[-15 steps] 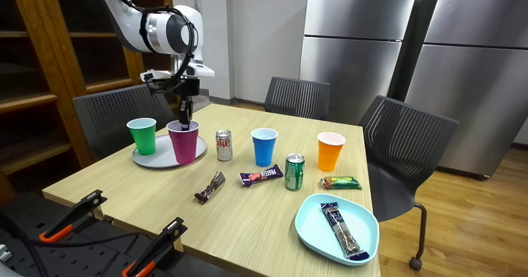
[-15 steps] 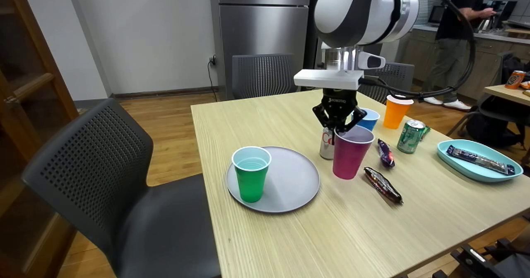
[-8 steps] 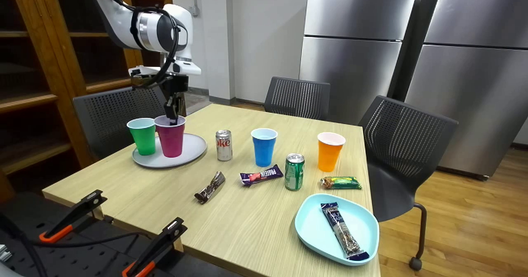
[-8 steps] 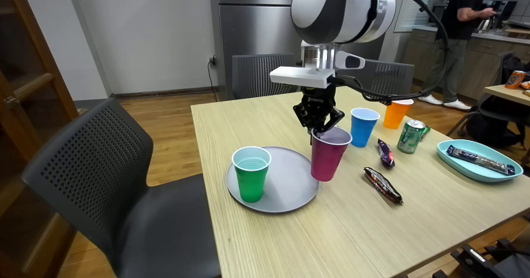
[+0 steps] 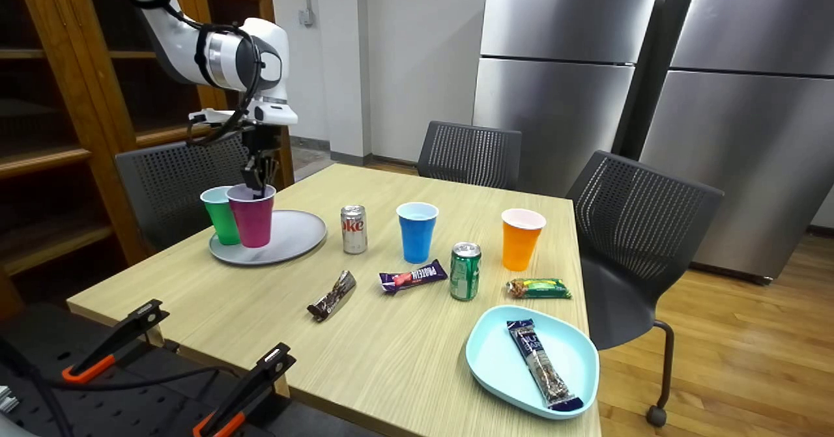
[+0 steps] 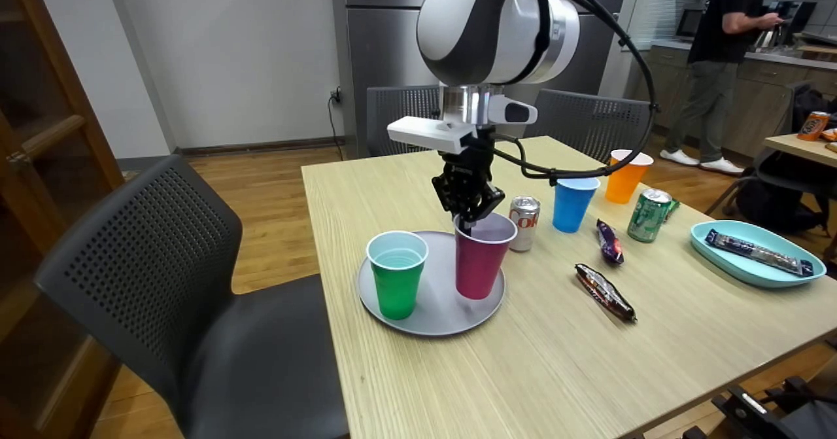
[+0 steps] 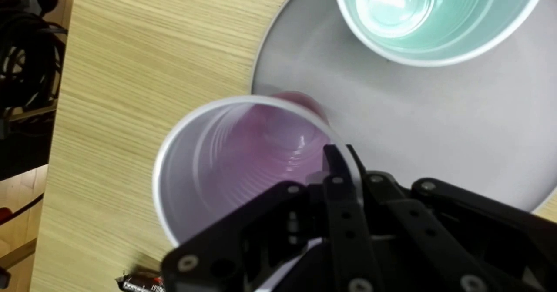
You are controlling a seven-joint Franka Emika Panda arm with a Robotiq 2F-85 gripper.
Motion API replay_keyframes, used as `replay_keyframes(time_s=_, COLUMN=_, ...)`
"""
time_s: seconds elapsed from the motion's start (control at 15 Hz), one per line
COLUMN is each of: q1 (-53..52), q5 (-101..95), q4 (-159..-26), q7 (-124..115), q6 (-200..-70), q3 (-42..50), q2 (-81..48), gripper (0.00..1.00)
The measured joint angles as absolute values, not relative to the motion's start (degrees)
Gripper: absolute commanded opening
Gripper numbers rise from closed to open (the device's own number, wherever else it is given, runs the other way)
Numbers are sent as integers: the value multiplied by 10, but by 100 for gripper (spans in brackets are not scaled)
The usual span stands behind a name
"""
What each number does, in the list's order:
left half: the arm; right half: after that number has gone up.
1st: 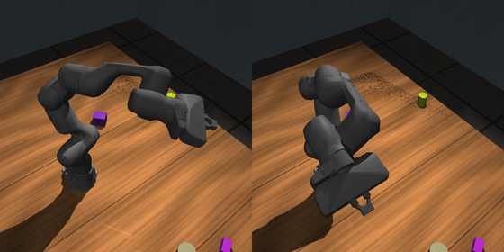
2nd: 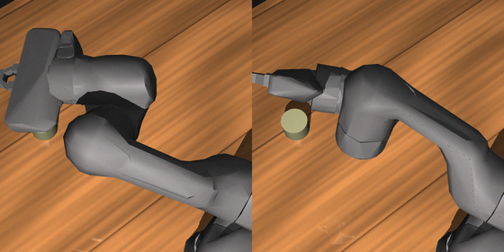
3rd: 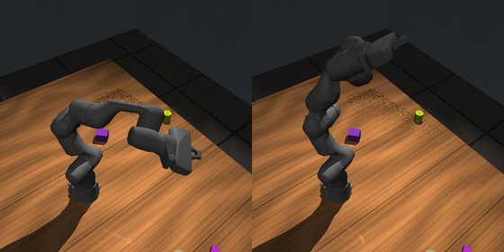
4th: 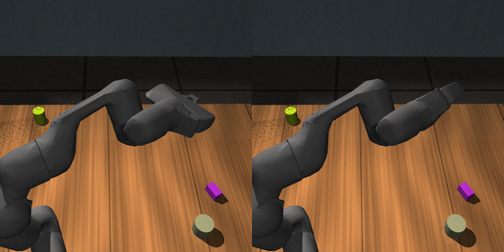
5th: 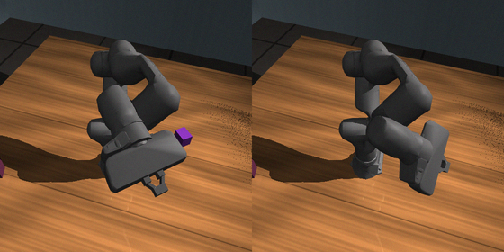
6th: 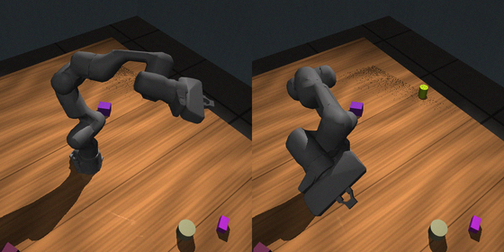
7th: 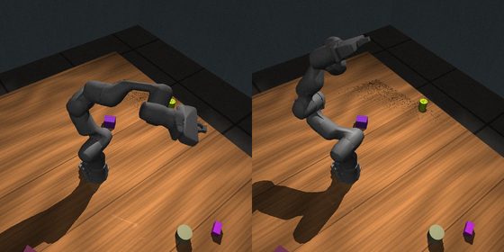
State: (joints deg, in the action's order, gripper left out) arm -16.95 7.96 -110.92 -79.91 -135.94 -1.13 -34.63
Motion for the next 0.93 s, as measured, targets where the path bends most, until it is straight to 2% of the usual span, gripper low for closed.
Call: replay_keyframes(time_s=0.93, q1=-171, q5=94, q4=-1060, q7=-866, q6=-1360, q3=-7, q2=-394, gripper=0)
